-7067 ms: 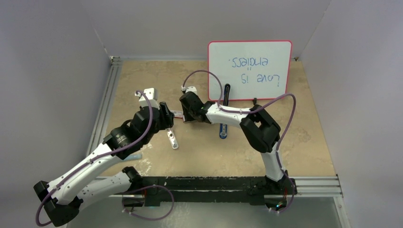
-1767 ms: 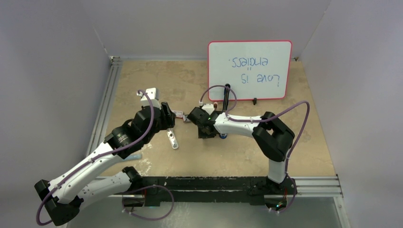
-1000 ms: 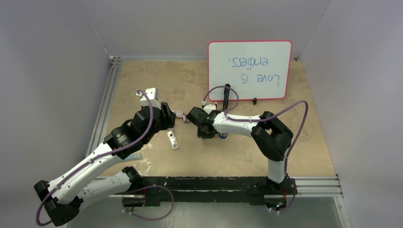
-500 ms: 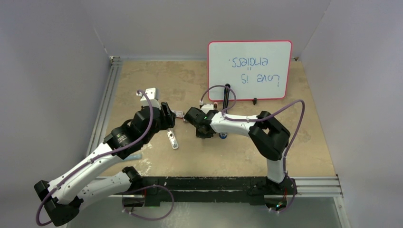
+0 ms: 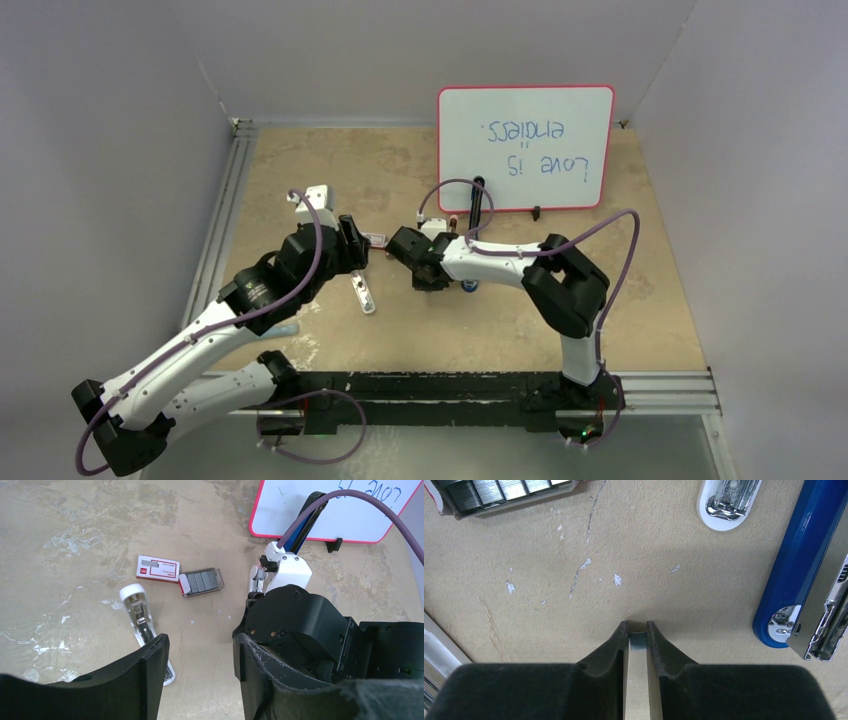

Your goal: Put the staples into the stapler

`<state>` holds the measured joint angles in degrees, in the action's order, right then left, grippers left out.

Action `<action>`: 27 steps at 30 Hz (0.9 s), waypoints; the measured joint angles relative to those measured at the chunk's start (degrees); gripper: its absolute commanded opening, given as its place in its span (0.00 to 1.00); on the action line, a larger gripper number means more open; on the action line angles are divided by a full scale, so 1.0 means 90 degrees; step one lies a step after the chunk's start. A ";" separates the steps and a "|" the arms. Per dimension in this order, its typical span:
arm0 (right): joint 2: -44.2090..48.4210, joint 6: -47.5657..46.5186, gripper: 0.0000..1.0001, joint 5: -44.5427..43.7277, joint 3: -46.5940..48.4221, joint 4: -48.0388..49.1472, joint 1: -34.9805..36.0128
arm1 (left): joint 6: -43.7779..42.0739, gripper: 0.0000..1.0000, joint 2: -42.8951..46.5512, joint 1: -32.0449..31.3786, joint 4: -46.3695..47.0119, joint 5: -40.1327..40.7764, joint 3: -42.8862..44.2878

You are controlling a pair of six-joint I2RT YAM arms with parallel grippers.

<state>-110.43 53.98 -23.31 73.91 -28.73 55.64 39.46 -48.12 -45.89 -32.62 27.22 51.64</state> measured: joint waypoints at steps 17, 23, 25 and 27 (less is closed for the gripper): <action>0.0576 0.0245 0.19 -0.1214 0.0002 0.0070 -0.0537 | 0.0000 0.50 -0.0002 0.0000 0.0000 0.0000 0.0000; 0.0670 0.0313 0.19 -0.1681 0.0002 0.0401 -0.1044 | 0.0000 0.50 -0.0002 0.0000 0.0000 0.0000 0.0000; 0.0644 0.0313 0.19 -0.1790 0.0002 0.0503 -0.1115 | 0.0002 0.50 -0.0002 0.0000 0.0000 0.0000 0.0000; 0.0593 0.0313 0.19 -0.1826 0.0012 0.0580 -0.1122 | 0.0002 0.50 -0.0002 0.0000 0.0000 0.0002 0.0000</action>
<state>-105.10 56.80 -39.75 74.02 -23.51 45.54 39.48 -48.14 -45.89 -32.62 27.24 51.64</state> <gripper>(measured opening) 0.190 0.502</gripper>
